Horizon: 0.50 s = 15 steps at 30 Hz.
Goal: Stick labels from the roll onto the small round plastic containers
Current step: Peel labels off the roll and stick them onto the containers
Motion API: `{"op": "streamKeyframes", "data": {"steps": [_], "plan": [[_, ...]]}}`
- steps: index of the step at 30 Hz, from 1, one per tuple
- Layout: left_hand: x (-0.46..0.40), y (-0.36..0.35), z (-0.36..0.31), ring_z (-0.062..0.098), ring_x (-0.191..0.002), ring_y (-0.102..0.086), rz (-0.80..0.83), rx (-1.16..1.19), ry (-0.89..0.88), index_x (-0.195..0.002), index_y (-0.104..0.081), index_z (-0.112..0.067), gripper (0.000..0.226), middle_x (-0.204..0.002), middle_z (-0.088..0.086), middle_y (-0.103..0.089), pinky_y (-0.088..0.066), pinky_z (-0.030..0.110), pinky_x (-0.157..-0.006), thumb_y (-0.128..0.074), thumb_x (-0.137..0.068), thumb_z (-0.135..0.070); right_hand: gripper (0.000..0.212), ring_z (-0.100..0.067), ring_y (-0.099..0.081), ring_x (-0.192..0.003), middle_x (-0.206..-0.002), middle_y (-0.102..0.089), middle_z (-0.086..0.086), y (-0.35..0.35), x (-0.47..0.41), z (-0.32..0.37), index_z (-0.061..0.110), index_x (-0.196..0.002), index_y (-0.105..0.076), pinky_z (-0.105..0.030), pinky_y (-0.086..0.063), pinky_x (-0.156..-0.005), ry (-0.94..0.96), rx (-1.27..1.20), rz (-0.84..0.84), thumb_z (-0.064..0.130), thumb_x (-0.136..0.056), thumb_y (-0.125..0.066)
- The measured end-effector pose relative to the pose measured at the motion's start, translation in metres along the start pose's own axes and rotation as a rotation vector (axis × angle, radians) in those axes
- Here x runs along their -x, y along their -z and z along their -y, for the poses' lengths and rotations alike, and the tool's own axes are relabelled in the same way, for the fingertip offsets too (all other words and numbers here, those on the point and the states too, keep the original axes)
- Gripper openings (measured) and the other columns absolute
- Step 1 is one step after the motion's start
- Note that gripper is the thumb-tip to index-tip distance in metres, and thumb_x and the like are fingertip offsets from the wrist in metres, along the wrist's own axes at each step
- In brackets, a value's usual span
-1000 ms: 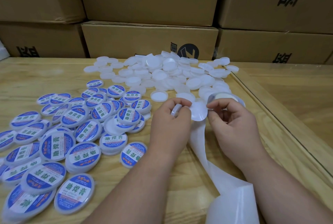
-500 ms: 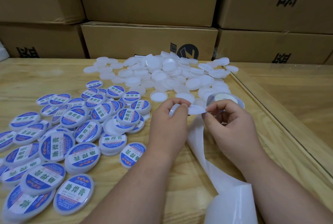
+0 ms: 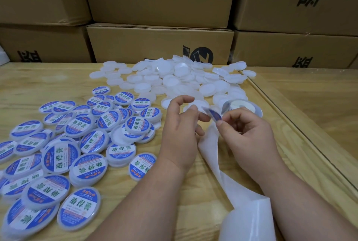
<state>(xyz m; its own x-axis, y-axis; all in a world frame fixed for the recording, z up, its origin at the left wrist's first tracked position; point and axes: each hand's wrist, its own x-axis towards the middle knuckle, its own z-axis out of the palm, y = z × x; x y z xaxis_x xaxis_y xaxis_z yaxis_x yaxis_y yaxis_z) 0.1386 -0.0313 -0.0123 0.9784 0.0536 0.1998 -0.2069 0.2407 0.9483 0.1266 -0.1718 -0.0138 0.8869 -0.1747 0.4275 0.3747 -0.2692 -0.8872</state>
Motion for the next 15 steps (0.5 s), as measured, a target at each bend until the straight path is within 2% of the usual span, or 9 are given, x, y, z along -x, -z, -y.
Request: {"op": "streamKeyframes", "data": {"steps": [3, 6, 8, 11, 13, 15], "plan": [[-0.001, 0.0, -0.002, 0.023, -0.056, -0.054, -0.001, 0.195, 0.054, -0.097, -0.051, -0.016, 0.026, -0.086, 0.016, -0.071, -0.035, 0.027, -0.047, -0.038, -0.08, -0.031, 0.024, -0.007, -0.047, -0.055, -0.062, -0.056, 0.011, 0.001, -0.002, 0.0, 0.019, -0.07, -0.067, -0.018, -0.041, -0.053, -0.077, -0.064, -0.038, 0.005, -0.088, -0.073], [-0.004, -0.001, -0.004, 0.026, -0.059, -0.062, -0.024, 0.33, 0.153, -0.091, -0.055, -0.012, 0.025, -0.097, 0.016, -0.073, -0.034, 0.029, -0.049, -0.04, -0.082, -0.029, 0.031, -0.013, -0.037, -0.048, -0.057, -0.046, 0.004, 0.005, -0.005, 0.001, 0.022, -0.068, -0.065, -0.027, -0.035, -0.045, -0.215, -0.243, -0.039, 0.007, -0.094, -0.067], [-0.006, -0.001, -0.004, 0.028, -0.065, -0.066, -0.012, 0.377, 0.201, -0.099, -0.058, -0.014, 0.023, -0.102, 0.016, -0.075, -0.035, 0.03, -0.052, -0.039, -0.096, -0.025, 0.033, -0.014, -0.028, -0.046, -0.057, -0.037, 0.0, 0.007, -0.007, 0.002, 0.021, -0.067, -0.061, -0.025, -0.028, -0.042, -0.309, -0.432, -0.005, 0.006, -0.096, -0.06], [-0.006, 0.0, -0.002, 0.028, -0.065, -0.068, 0.025, 0.347, 0.217, -0.108, -0.059, -0.019, 0.03, -0.092, 0.008, -0.076, -0.034, 0.029, -0.051, -0.03, -0.109, -0.027, 0.038, -0.01, -0.022, -0.043, -0.056, -0.03, 0.001, 0.01, -0.011, 0.005, 0.022, -0.06, -0.056, -0.021, -0.02, -0.039, -0.417, -0.609, 0.086, 0.009, -0.095, -0.057], [-0.006, -0.003, -0.002, 0.027, -0.062, -0.067, 0.021, 0.308, 0.224, -0.104, -0.061, -0.019, 0.031, -0.088, 0.008, -0.073, -0.03, 0.031, -0.053, -0.033, -0.108, -0.031, 0.035, -0.008, -0.021, -0.042, -0.055, -0.029, 0.003, 0.011, -0.011, 0.006, 0.025, -0.055, -0.055, -0.02, -0.018, -0.038, -0.457, -0.625, 0.169, 0.014, -0.087, -0.064], [-0.005, -0.005, -0.003, 0.026, -0.058, -0.063, 0.032, 0.296, 0.243, -0.096, -0.062, -0.018, 0.027, -0.087, 0.011, -0.071, -0.026, 0.032, -0.053, -0.042, -0.099, -0.035, 0.03, -0.008, -0.02, -0.041, -0.053, -0.029, 0.003, 0.01, -0.01, 0.008, 0.025, -0.052, -0.056, -0.019, -0.016, -0.038, -0.466, -0.573, 0.243, 0.019, -0.081, -0.064]]}}
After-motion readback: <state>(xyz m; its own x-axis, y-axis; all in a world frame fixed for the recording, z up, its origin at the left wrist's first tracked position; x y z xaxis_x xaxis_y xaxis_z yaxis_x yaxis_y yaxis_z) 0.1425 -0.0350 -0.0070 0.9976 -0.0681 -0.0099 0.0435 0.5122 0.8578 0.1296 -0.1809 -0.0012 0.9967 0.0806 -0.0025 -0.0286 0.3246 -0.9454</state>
